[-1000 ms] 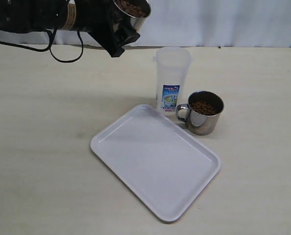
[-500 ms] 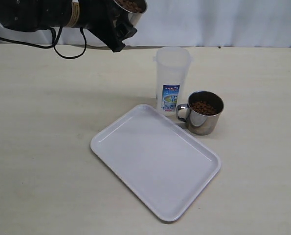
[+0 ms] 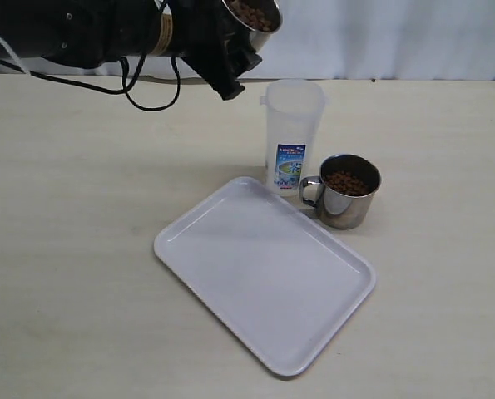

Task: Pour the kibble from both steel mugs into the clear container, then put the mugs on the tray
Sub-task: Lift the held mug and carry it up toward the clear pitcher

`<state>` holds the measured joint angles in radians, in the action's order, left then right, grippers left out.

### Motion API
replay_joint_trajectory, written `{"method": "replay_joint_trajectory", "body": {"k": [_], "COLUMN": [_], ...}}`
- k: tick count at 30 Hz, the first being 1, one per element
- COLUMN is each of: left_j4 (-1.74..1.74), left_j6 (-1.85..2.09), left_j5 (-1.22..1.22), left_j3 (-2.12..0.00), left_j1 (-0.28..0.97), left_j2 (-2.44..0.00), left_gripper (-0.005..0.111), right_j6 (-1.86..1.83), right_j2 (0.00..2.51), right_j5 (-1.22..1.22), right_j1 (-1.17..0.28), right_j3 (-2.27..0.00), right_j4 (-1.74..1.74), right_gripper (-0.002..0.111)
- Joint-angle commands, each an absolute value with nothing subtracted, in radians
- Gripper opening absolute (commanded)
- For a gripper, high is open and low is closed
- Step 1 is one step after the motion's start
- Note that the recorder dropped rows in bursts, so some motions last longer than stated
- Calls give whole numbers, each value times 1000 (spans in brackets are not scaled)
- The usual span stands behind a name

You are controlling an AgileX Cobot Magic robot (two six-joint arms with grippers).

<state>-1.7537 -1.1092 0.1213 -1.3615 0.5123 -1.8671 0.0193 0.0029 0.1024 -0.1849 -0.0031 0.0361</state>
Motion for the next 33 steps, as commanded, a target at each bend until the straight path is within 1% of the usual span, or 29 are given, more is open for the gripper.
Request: {"method": "replay_joint_trajectory", "body": {"k": [1,7,16,23,27,33], "left_j4": [-1744,-1744,-1744,-1744,-1744,-1744], "left_j6": [-1069,-990,-912,-906,-857,-817], "left_j5": [69,-37,-121,-83,-137,-149], "left_j3": [-1375,-1370,-1370,-1365,-1317,-1329], "left_j1": [539,605,606,606,606,608], "left_j2": [-1861,-1870,-1879,-1879,-1879,-1879], "left_gripper": [0,0,0,0,0,0], "right_j6": [10,10,10,10,10,10], "right_j2": [0,0,0,0,0,0], "right_j5": [102,102,102,102,102,102], "right_j1": [-189,-189,-189,-189,-189,-189], "right_j3": [0,0,0,0,0,0], "right_j4": [38,38,38,38,38,38], "right_gripper": [5,5,5,5,5,5]}}
